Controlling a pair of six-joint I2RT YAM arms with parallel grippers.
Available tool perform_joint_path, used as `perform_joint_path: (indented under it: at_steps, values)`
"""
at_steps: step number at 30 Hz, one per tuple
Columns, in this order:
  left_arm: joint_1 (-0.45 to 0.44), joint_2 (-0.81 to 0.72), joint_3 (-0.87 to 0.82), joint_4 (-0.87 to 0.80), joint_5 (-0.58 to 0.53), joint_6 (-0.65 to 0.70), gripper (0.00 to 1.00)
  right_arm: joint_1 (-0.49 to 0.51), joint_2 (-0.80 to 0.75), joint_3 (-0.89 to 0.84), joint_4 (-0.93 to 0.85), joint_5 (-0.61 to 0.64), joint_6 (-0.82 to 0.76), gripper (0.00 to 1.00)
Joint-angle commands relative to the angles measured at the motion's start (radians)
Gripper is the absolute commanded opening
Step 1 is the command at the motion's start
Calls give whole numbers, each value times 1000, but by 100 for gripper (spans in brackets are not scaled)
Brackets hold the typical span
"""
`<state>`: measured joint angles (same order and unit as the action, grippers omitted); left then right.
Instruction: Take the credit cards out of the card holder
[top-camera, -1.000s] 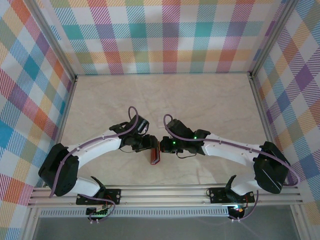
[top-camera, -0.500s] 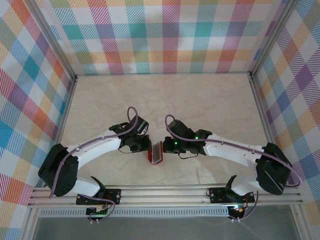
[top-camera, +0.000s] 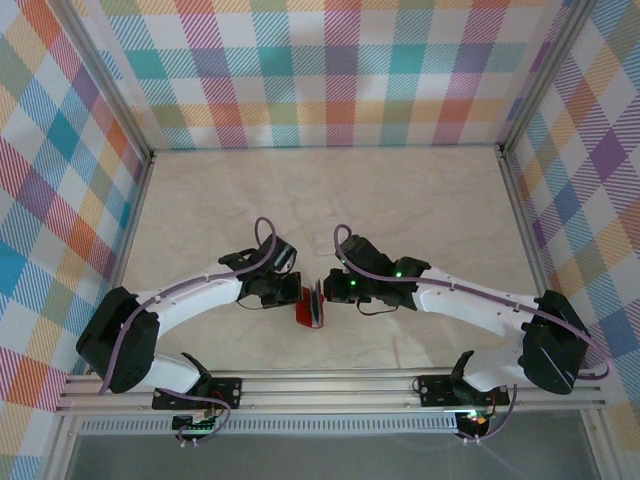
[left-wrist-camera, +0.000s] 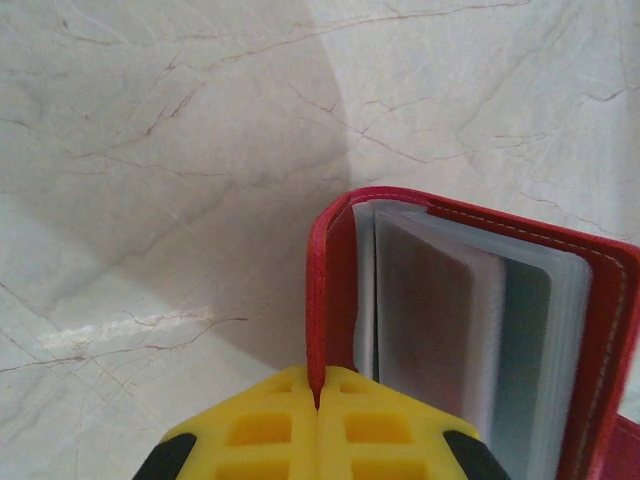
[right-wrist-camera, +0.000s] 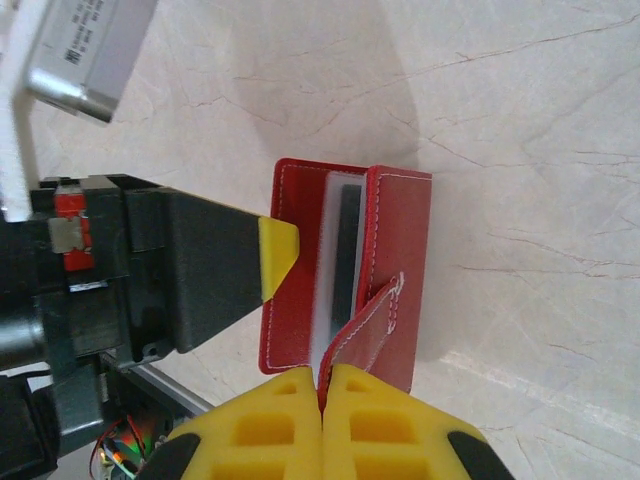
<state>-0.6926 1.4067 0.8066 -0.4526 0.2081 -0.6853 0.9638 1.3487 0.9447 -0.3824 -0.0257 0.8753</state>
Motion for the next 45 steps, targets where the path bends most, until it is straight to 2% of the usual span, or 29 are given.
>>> perform_joint_path:
  at_steps: [1,9,15,18,25,34,38,45]
  values:
    - [-9,16,-37,52,25,-13,2,10,-8,49,34,-32,-13,0]
    - [-9,47,-85,101,10,-20,2,15,3,52,20,-25,-15,0]
    - [-10,85,-98,101,-10,-15,2,15,2,51,-48,26,-12,0]
    - [-9,77,-111,94,-21,-13,6,13,-8,38,-94,68,-17,0]
    - [-8,19,-108,-6,-91,-6,21,10,-18,-16,-145,109,-21,0]
    - [-7,-51,-42,-153,-153,18,25,1,-28,-55,-187,143,-43,0]
    - [-8,-43,15,-174,-133,27,25,-4,-24,-74,-205,174,-56,0]
    - [-35,48,61,-104,-33,12,23,-15,-9,-132,-180,208,-68,0]
